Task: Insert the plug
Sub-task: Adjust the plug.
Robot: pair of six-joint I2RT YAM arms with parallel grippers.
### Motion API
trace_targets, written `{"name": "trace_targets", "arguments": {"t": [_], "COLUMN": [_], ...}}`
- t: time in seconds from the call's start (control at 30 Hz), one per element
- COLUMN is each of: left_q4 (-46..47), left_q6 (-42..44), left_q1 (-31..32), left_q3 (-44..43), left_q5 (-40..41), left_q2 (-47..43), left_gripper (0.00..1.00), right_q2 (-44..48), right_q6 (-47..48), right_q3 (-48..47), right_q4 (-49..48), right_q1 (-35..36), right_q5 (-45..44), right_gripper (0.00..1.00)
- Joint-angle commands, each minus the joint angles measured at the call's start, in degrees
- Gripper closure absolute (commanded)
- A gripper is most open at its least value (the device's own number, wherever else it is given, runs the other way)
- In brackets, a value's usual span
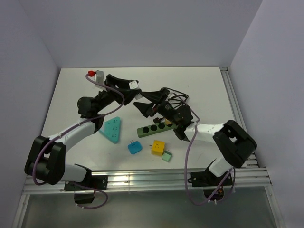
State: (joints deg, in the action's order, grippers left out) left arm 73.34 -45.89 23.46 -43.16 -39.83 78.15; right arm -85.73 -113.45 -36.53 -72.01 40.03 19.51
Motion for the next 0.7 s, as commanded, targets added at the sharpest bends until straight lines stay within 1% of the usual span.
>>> {"name": "trace_targets", "arguments": {"t": [0.0,0.07,0.2,0.33,0.4,0.5,0.57,0.63,0.67], "left_q4": [32.7,33.1,31.9,32.9,32.0,25.4,19.1,16.0,12.2], "left_q6": [0.3,0.7,1.8,2.0,3.3,6.9,9.4,11.4,13.0], "left_q1": [0.2,0.3,0.3,0.3,0.3,0.2,0.3,0.2,0.3], "left_q3": [-2.1,-1.3,-0.1,1.8,2.6,2.3,2.1,2.5,2.8], "left_q5": [-1.9,-2.0,-2.2,-0.9,-0.4,-0.2,0.8,1.9,2.3], "left_q2": [-2.6,-3.4,-6.2,-7.7,-8.9,-11.3,-12.9,-15.8,-16.8], "left_gripper": [1.00,1.00,1.00,1.00,1.00,1.00,1.00,1.00,1.00], "right_q2": [-6.3,-8.5,-13.6,-15.5,-15.5,-14.9,-15.1,-15.3,-14.9], "right_q6": [-15.2,-17.0,-19.2,-20.4,-19.9,-18.9,-18.1,-17.2,-16.8], "right_q3": [-3.5,-4.5,-7.3,-10.5,-10.4,-8.2,-8.2,-7.9,-7.3], "right_q4": [-19.7,-23.9,-28.9,-28.9,-28.9,-28.9,-28.9,-29.0,-29.0], "right_q1": [3.3,4.3,5.3,6.5,6.8,7.0,7.0,7.0,7.3], "right_q5": [-4.5,-6.4,-8.5,-9.7,-10.1,-10.7,-8.7,-7.4,-7.5], "right_gripper": [0.26,0.26,0.26,0.26,0.26,0.26,0.27,0.28,0.30]}}
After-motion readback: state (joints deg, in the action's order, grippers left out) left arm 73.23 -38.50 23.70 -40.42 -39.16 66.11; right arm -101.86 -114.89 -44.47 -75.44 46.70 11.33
